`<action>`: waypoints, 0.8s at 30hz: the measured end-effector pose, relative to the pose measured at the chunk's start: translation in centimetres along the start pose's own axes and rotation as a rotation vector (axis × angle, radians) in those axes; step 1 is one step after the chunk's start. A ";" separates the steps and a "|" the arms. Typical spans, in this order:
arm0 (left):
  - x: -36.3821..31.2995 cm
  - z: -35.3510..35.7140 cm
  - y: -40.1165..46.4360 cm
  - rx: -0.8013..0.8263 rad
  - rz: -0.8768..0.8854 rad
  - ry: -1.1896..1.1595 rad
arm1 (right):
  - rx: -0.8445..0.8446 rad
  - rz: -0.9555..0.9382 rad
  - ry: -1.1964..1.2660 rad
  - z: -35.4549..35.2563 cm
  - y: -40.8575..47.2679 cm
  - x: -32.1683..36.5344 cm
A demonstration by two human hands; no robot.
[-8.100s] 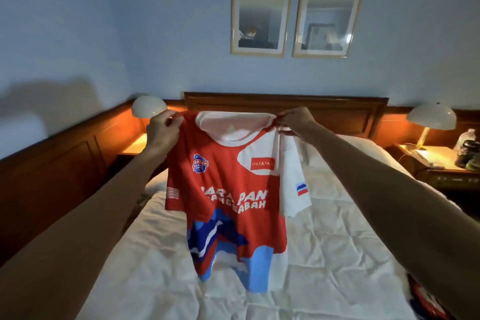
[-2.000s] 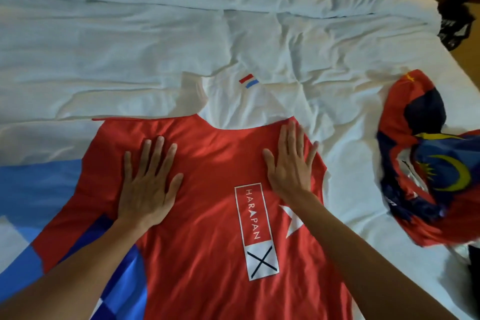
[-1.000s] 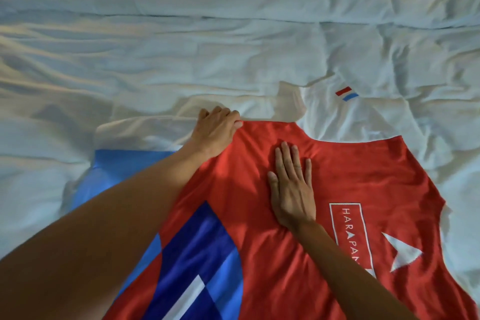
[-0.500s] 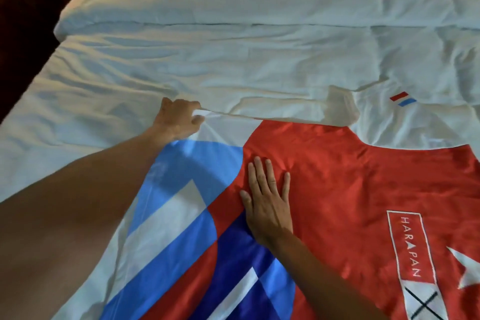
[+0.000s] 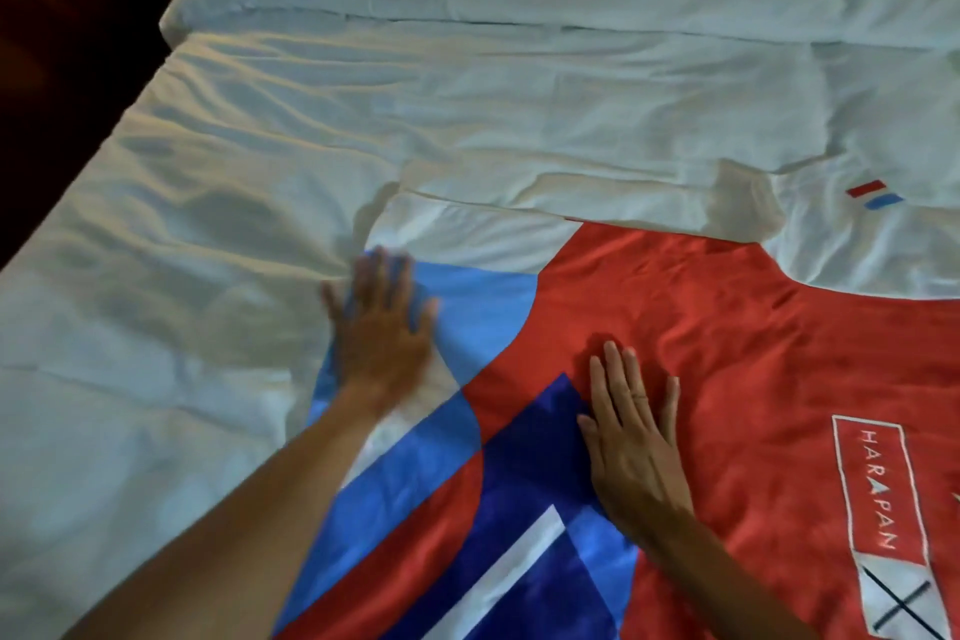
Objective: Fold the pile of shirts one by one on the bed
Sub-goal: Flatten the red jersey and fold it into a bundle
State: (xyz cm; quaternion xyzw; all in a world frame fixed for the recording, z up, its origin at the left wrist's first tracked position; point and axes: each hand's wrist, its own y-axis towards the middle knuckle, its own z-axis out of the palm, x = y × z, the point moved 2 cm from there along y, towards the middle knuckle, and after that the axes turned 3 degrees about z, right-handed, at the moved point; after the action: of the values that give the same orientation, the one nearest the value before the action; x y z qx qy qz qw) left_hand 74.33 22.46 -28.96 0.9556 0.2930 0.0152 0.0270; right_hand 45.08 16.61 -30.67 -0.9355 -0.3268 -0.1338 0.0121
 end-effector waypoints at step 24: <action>-22.6 -4.9 -32.5 0.284 0.303 -0.302 | 0.146 0.508 -0.065 -9.6 -23.5 -14.2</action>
State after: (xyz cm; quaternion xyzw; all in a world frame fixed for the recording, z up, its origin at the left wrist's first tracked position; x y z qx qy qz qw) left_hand 37.21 36.88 -26.38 0.9743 0.1382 -0.1649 -0.0667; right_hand 17.65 25.41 -26.57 -0.9880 -0.0907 -0.0724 0.1021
